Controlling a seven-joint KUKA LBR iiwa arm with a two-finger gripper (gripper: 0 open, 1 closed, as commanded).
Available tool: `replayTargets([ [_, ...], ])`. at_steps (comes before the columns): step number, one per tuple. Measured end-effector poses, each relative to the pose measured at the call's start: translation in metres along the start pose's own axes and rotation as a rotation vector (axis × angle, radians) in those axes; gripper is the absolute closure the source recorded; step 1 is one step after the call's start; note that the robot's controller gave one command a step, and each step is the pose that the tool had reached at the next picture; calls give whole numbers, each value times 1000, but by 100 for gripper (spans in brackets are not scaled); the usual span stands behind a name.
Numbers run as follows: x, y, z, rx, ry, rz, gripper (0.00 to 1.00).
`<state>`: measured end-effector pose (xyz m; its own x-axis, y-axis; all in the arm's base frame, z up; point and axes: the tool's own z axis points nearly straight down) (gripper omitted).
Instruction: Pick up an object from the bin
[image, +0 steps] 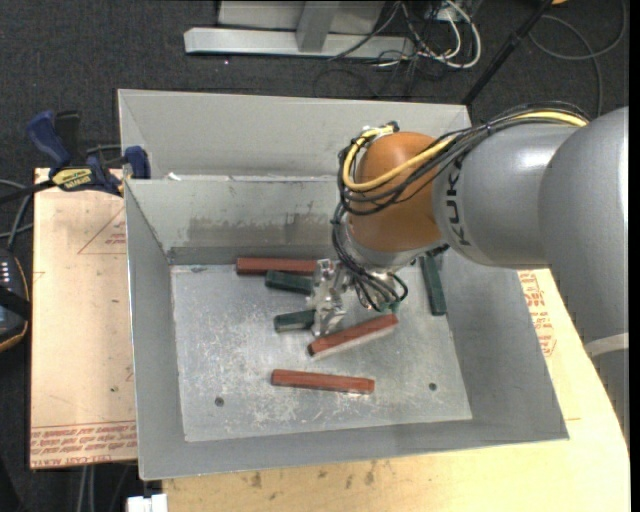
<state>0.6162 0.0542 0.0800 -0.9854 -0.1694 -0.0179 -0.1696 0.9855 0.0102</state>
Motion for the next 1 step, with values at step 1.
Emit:
replayTargets([
  [1, 0, 0, 0, 0, 0, 0, 100],
])
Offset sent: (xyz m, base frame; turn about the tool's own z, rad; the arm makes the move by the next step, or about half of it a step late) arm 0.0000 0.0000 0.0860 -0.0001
